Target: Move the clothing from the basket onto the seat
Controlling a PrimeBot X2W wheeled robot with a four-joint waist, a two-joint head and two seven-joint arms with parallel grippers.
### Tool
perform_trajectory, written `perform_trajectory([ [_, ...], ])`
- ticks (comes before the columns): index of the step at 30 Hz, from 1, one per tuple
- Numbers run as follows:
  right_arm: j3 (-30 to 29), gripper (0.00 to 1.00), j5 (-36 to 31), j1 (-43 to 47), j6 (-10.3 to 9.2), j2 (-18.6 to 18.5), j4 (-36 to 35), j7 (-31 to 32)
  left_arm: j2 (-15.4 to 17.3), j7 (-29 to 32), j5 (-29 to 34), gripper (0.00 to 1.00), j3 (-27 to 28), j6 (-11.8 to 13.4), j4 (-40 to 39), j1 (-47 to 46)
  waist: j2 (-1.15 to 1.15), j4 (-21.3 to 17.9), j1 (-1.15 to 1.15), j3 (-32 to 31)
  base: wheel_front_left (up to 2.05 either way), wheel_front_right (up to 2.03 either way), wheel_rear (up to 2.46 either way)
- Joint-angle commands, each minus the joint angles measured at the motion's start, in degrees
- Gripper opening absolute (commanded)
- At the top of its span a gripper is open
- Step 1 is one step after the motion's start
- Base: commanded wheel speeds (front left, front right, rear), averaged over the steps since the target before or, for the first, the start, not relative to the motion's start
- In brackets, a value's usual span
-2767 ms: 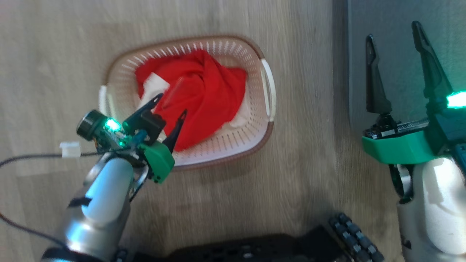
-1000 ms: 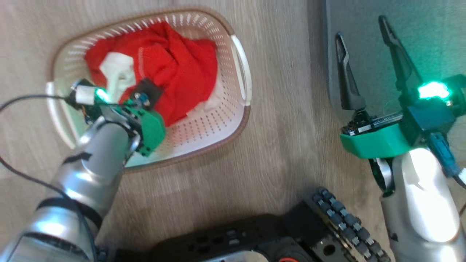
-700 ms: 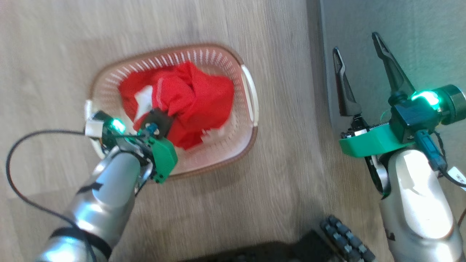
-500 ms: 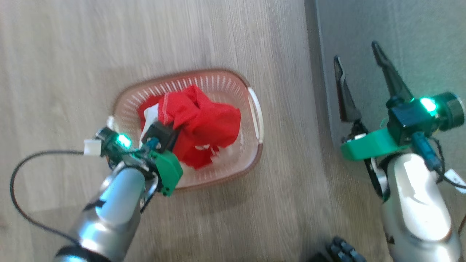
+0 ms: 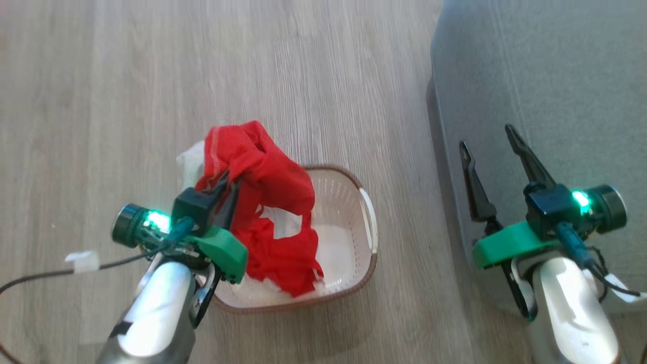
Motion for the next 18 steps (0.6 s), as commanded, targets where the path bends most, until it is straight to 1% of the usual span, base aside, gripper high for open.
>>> perform_trajectory([
  [1, 1.04, 1.0, 0.61, 0.42, -0.01, 0.31, -1.4, -0.36, 0.63, -0.3, 0.34, 0.0, 2.99, 0.52, -3.99, -0.02, 0.0, 0.59, 0.01, -2.57, 0.0, 0.0, 0.0],
  [4, 0.86, 1.0, 0.91, 1.31, -0.01, 0.31, -1.43, -0.36, 0.02, -0.3, 0.71, 0.0, 4.98, 0.31, -9.62, 1.67, 0.0, 0.82, 0.01, -4.33, 0.0, 0.0, 0.0],
  [11, 0.24, 1.0, 1.54, 4.05, -0.01, 0.31, -1.42, -0.36, -2.53, -0.3, 0.45, 0.0, 10.59, -0.41, -22.09, 5.41, 0.0, 0.99, 0.01, -8.66, 0.0, 0.0, 0.0],
  [18, 1.06, 1.0, 2.55, 6.46, -0.01, 0.31, -2.84, -0.36, -3.99, -0.3, 0.41, 0.0, 14.85, -1.02, -31.82, 7.03, 0.0, 0.92, 0.01, -11.59, 0.0, 0.0, 0.0],
])
